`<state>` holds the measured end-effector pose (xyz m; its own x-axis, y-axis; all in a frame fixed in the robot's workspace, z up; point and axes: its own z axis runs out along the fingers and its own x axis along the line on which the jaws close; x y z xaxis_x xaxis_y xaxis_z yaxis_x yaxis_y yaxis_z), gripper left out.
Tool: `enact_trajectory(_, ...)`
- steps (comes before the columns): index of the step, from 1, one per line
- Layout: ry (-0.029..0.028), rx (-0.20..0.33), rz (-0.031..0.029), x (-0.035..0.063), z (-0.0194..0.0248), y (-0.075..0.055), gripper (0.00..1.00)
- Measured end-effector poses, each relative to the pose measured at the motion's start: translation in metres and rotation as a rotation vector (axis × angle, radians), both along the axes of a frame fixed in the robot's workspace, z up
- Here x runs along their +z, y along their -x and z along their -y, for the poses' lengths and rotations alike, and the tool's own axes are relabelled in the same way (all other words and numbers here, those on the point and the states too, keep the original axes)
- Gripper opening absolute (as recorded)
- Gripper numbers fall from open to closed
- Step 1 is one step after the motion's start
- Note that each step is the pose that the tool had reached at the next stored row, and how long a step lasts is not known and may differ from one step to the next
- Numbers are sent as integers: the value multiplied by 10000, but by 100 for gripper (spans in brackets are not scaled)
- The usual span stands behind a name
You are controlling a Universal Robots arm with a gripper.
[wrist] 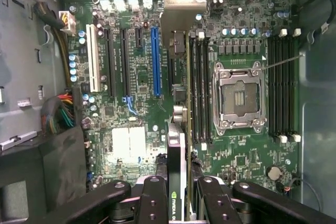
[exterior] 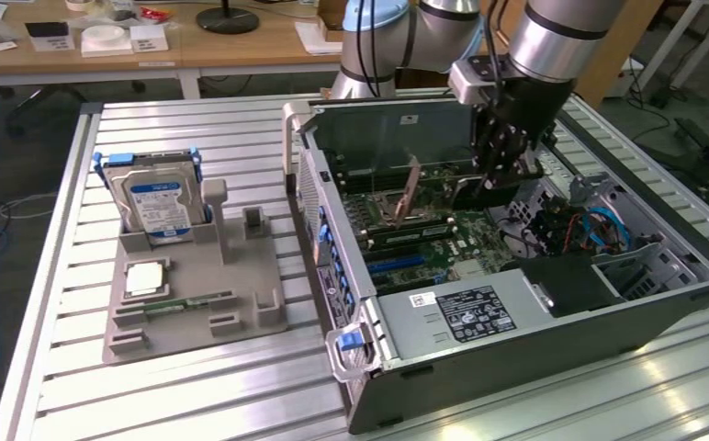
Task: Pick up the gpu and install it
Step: 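Insert the gpu into the slot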
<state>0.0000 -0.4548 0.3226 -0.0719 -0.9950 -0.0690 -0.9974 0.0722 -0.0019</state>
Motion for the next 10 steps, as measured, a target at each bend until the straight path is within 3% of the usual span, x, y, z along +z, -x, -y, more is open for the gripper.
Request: enact_trajectory(10,-7,4,7,-22,0,8,27)
